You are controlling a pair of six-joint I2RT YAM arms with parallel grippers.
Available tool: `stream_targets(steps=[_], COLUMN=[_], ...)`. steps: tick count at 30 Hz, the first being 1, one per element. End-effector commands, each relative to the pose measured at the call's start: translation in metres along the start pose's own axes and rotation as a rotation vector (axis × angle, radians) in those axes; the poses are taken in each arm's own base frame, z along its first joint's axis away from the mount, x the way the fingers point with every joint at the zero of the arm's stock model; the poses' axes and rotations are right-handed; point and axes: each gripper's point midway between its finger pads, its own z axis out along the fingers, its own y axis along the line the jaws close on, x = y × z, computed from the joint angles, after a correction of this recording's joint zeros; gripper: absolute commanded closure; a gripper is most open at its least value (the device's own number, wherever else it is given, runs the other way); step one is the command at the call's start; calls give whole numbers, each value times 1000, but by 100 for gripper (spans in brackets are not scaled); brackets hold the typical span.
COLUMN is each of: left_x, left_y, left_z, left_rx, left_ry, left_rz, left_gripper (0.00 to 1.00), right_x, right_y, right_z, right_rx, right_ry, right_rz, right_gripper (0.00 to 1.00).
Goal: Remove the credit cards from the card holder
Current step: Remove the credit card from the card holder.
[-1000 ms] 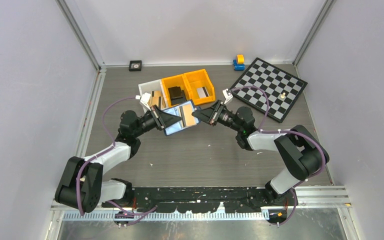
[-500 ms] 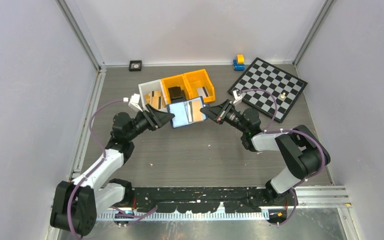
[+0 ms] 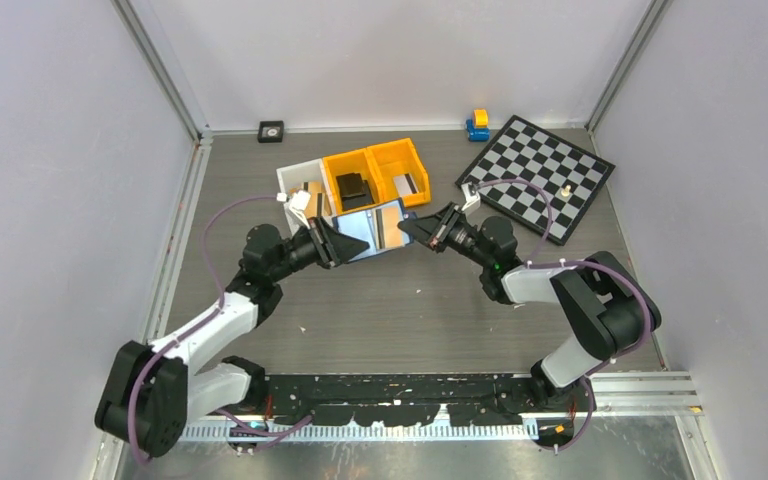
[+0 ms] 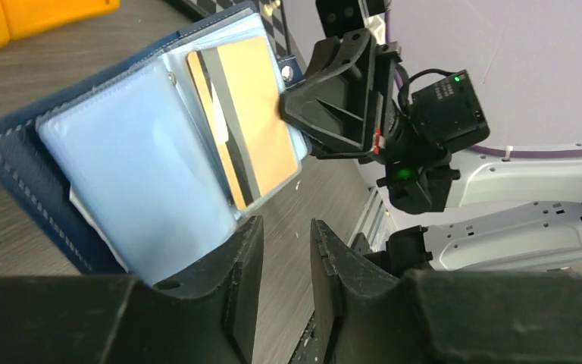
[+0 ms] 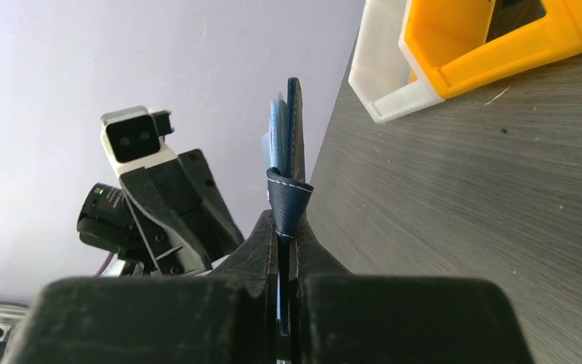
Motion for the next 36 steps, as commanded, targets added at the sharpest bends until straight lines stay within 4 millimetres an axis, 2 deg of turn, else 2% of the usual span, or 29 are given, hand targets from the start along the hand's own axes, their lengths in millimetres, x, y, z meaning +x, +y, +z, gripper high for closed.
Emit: stream_targets(steps=[1, 8, 14, 18, 23, 24, 26, 28, 36], left_x=[-9, 2, 2, 4, 7, 7, 7, 8, 13], left_y=[-19, 0, 16, 18, 37, 36, 31, 25, 29], left_z=[13, 29, 28, 29, 27, 28, 30, 32, 36], left_rx=[96, 89, 22, 17, -75, -69, -32, 14, 26], left_ry=[10, 91, 98, 107, 121, 122, 127, 137, 163], left_rz=[36, -94, -129, -136, -153, -152, -158, -167, -198], left_gripper=[69, 68, 57, 57, 57, 58, 69, 76, 76], right_x=[-4, 8, 9, 10, 10, 10, 12, 14, 25], right_y=[42, 58, 60, 61, 62, 62, 63, 65, 80], right_z=[7, 8, 9, 9, 9, 9, 10, 11, 13], right_rx=[-147, -180, -184, -191, -191, -193, -196, -204, -267], right_ry=[-2, 26, 33, 37, 38, 39, 45, 53, 94], right_rz=[-51, -89, -91, -90, -93, -93, -93, -94, -99], right_gripper=[100, 99, 100, 99, 100, 100, 100, 100, 99])
